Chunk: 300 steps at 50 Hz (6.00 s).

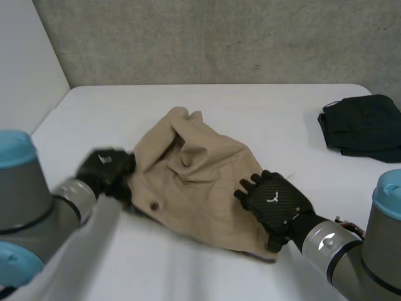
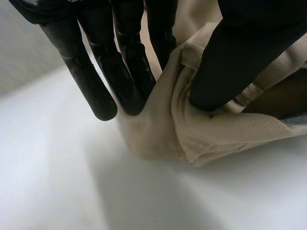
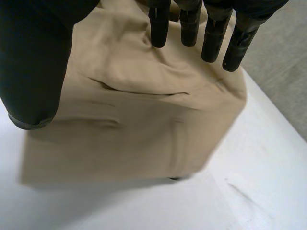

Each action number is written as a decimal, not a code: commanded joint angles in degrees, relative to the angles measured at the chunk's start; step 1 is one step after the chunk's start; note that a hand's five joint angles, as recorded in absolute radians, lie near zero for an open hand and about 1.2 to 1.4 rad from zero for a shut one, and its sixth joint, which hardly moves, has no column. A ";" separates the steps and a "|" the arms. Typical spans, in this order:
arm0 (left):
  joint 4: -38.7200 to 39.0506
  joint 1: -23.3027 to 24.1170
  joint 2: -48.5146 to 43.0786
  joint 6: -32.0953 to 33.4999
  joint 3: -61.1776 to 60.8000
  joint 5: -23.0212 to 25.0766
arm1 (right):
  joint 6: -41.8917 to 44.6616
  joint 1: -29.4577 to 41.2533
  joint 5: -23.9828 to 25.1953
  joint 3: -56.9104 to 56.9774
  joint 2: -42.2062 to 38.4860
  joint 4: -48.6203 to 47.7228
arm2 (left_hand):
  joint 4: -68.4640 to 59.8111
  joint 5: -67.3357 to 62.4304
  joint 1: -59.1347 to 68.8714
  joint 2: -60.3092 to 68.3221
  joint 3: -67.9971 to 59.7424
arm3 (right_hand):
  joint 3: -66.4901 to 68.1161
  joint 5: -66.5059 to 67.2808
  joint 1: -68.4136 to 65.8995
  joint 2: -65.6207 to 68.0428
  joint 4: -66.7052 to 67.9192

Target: Fold the laundry.

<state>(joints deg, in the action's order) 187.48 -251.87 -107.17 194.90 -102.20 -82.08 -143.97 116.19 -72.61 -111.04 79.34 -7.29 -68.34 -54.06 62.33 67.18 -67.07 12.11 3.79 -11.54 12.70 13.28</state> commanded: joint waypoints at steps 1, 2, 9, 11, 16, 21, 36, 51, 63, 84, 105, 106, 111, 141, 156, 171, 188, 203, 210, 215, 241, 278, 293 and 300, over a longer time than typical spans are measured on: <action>3.14 -0.56 13.64 -1.10 6.21 -2.21 | -2.10 -3.15 -3.06 1.61 2.30 -0.10 | -11.66 -15.94 17.67 12.82 -12.93 | -2.11 -3.79 1.54 -2.70 -3.28; 3.93 -0.38 14.70 -1.28 7.10 -2.38 | -2.63 -3.59 -3.32 1.79 2.48 -0.01 | -11.66 -15.94 17.67 12.82 -12.93 | -2.11 -3.79 1.54 -2.70 -3.28; 7.37 6.10 16.58 -4.70 17.45 -2.73 | -7.55 -7.19 -3.77 2.41 3.98 -0.97 | -11.66 -15.94 17.67 12.82 -12.93 | -2.11 -3.79 1.54 -2.70 -3.28; 7.37 9.27 13.85 -4.88 20.10 -2.73 | -8.08 -7.99 -3.68 2.32 4.33 -1.15 | -11.66 -15.94 17.67 12.82 -12.93 | -2.11 -3.79 1.54 -2.70 -3.28; 6.67 19.38 3.13 -4.80 26.08 -2.38 | -8.52 -9.75 -3.68 2.15 5.91 -1.33 | -11.66 -15.94 17.67 12.82 -12.93 | -2.11 -3.79 1.54 -2.70 -3.28; 6.67 25.45 -9.33 -4.80 29.68 -2.03 | -8.52 -11.85 -3.68 2.06 6.53 -1.59 | -11.66 -15.94 17.67 12.82 -12.93 | -2.11 -3.79 1.54 -2.70 -3.28; 6.23 25.82 -14.14 -4.71 32.17 -2.73 | -8.44 -13.71 -2.89 2.06 6.44 -1.59 | 56.95 52.67 -50.93 -55.79 55.68 | -2.11 -3.79 1.54 -2.70 -3.28; 6.14 10.62 5.13 -5.15 11.25 -2.56 | -12.22 -5.45 -0.78 3.11 -0.75 -1.86 | 57.29 53.00 -51.27 -56.12 56.01 | -1.87 -3.55 1.29 -2.46 -3.04; 6.40 0.94 13.13 -5.32 -0.54 -1.77 | -11.16 -4.04 -2.27 12.16 -15.69 -2.47 | 57.96 53.68 -51.94 -56.80 56.69 | 13.60 11.92 -14.18 13.01 12.43; 6.31 -0.12 14.36 -5.59 -3.97 -2.12 | -7.56 -7.98 -7.98 41.14 -30.90 -4.06 | 58.30 54.01 -52.28 -57.13 57.02 | 67.89 66.21 -68.46 67.30 66.72; 6.75 0.24 13.22 -5.50 -4.76 -1.77 | -3.07 -14.49 -22.66 90.05 -55.72 20.28 | 58.30 54.01 -52.28 -57.13 57.02 | -2.11 -3.79 1.54 -2.70 -3.28; 6.84 0.24 12.96 -5.33 -4.67 -1.77 | -3.42 -14.58 -22.14 88.91 -54.48 21.25 | 57.96 53.68 -51.95 -56.80 56.69 | -2.11 -3.79 1.54 -2.70 -3.28; 6.84 0.24 9.36 -4.97 -3.36 -1.59 | -5.80 -14.67 -17.49 73.11 -42.98 22.14 | 56.62 52.33 -50.60 -55.45 55.34 | -2.11 -3.79 1.54 -2.70 -3.28; -0.54 4.19 -27.20 9.70 29.16 7.99 | -8.43 -10.19 5.99 1.18 3.72 22.75 | 37.77 33.49 -31.76 -36.61 36.50 | 21.18 19.50 -21.76 20.60 20.01; -1.16 7.00 -29.85 10.06 33.83 6.59 | -12.30 -9.58 2.92 6.18 -7.44 9.58 | 4.48 0.20 1.53 -3.32 3.21 | 5.71 4.03 -6.29 5.13 4.54; -0.81 8.15 -27.56 10.15 32.42 0.79 | -12.22 -5.36 -4.03 19.89 -17.98 3.42 | 48.19 43.91 -42.18 -47.03 46.92 | 7.89 6.21 -8.47 7.31 6.72; -0.72 8.06 -29.32 11.55 33.12 -0.71 | -11.16 -4.65 -7.90 29.04 -27.48 2.80 | 45.19 40.91 -39.17 -44.03 43.92 | 24.69 23.01 -25.27 24.11 23.52; -0.72 11.13 -20.28 11.99 31.90 -2.03 | -10.90 -4.65 -9.04 29.13 -15.28 2.98 | -11.66 -15.94 17.67 12.82 -12.93 | 67.89 66.21 -68.46 67.30 66.72; 0.25 10.78 -3.23 10.85 27.06 -4.67 | -9.05 -5.36 -8.69 33.78 -4.64 8.51 | -11.66 -15.94 17.67 12.82 -12.93 | 67.89 66.21 -68.46 67.30 66.72; 1.57 10.78 5.82 8.83 24.43 -4.75 | -9.31 -5.18 -8.16 40.36 -1.47 12.46 | -11.66 -15.94 17.67 12.82 -12.93 | 67.89 66.21 -68.46 67.30 66.72; 0.25 10.43 -10.15 -19.90 13.96 -10.03 | -15.99 -2.99 -7.28 48.11 -8.86 16.16 | 41.48 37.20 -35.47 -40.32 40.21 | 67.89 66.21 -68.46 67.30 66.72; 2.18 7.18 9.24 -12.10 21.78 -9.59 | -15.03 -1.49 -6.49 43.98 -0.86 22.84 | -11.66 -15.94 17.67 12.82 -12.93 | 67.89 66.21 -68.46 67.30 66.72; -4.06 8.15 28.60 -7.96 27.92 -9.41 | -15.20 -2.46 -2.63 48.10 13.65 26.09 | -11.66 -15.94 17.67 12.82 -12.93 | 67.89 66.21 -68.46 67.30 66.72; -4.85 7.53 25.81 -7.79 30.48 -9.24 | -15.73 -4.03 -2.01 50.30 11.03 26.71 | -11.66 -15.94 17.67 12.82 -12.93 | 67.89 66.21 -68.46 67.30 66.72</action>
<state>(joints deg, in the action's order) 183.24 -243.81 -78.38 187.11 -74.27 -91.50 -159.15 113.60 -75.42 -63.01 92.99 18.62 -68.58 -55.66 65.90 68.52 -68.14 67.15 55.69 -55.76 67.03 68.63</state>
